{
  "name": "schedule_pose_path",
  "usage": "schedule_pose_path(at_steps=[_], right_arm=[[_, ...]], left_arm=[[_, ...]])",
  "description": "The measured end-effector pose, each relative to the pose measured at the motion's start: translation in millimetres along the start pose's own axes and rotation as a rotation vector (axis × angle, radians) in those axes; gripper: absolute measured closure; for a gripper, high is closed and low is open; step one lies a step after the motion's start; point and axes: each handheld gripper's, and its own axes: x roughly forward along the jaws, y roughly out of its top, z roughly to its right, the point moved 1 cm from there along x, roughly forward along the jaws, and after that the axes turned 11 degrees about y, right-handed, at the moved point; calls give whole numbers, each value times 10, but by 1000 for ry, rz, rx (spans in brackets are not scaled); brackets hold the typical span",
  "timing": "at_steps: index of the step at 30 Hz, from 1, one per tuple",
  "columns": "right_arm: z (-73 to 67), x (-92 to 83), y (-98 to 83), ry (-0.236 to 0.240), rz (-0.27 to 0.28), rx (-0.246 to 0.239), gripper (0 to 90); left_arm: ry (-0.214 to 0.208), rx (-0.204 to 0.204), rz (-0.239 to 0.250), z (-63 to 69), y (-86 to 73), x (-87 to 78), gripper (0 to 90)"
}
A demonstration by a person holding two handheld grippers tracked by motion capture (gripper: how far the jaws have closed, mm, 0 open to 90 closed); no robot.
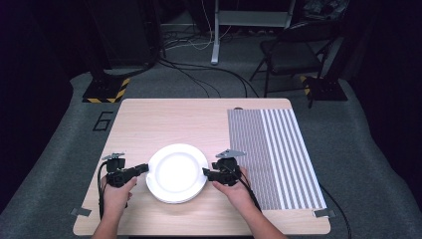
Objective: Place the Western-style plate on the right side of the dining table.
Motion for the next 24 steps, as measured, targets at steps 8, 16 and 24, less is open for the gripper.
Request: schedule_pose_path(at_steps=[8,16,24], right_arm=[[2,26,-10,11,1,17,510],[-18,65,-27,30,-1,33,498],[-60,117,-55,44,-14,40,484]], left_arm=[[9,7,-12,9,-20,19,795],[11,24,-17,9,-26,27,807],[18,37,-6,19,-32,33,807]])
